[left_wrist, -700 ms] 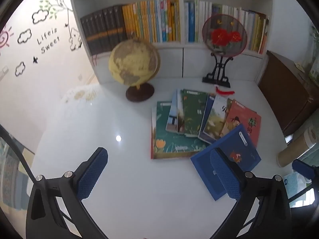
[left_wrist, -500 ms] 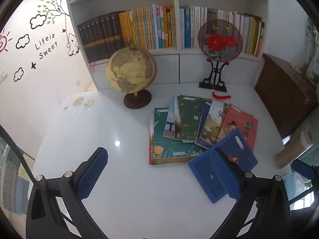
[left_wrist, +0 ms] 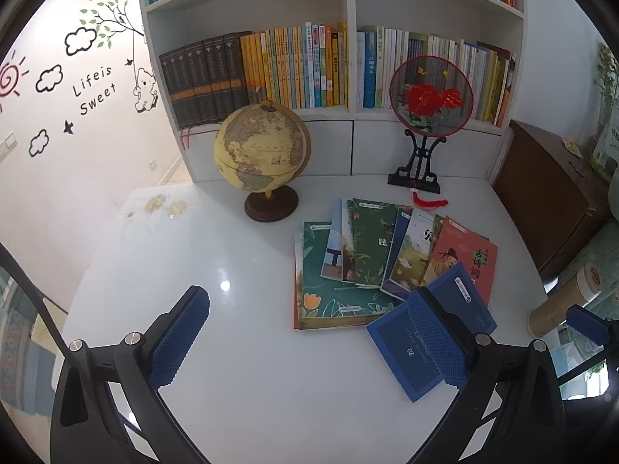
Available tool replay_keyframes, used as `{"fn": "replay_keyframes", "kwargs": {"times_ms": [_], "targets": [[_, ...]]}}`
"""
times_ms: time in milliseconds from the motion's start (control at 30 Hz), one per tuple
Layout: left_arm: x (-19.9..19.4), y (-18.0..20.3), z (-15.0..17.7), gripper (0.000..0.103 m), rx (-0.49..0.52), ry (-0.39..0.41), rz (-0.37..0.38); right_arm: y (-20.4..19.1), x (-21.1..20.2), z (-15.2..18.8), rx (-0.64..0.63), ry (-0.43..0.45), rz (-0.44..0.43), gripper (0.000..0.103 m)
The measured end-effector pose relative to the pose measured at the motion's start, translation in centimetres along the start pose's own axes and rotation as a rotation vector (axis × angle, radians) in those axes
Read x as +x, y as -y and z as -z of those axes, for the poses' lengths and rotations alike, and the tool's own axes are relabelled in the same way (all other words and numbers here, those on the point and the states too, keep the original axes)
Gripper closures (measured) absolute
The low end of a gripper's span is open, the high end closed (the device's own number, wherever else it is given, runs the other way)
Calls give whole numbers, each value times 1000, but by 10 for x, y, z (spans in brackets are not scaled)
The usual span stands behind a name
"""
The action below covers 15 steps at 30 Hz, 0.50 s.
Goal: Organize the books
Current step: 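Move both grippers toward the blue book on the book pile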
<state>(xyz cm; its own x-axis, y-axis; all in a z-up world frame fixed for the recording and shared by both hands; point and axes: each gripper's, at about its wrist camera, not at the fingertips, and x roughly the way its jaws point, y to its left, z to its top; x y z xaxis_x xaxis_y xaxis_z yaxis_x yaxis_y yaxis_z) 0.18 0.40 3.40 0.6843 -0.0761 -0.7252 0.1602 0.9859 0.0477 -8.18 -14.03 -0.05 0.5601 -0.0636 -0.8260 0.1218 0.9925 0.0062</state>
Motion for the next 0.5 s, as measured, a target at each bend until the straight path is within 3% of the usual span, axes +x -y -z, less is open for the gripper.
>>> {"fn": "replay_keyframes", "kwargs": {"times_ms": [167, 267, 400, 500], "targets": [[-6, -8, 1, 1, -38, 7, 31, -3, 5, -23, 8, 26, 6, 1], [-10, -8, 5, 0, -29, 33, 5, -1, 1, -31, 21, 44, 16, 1], [-13, -8, 8, 1, -20, 44, 0, -4, -17, -17, 38, 95, 33, 1], [-15, -9, 7, 1, -28, 49, 44, -8, -21, -21, 29, 114, 55, 1]]}}
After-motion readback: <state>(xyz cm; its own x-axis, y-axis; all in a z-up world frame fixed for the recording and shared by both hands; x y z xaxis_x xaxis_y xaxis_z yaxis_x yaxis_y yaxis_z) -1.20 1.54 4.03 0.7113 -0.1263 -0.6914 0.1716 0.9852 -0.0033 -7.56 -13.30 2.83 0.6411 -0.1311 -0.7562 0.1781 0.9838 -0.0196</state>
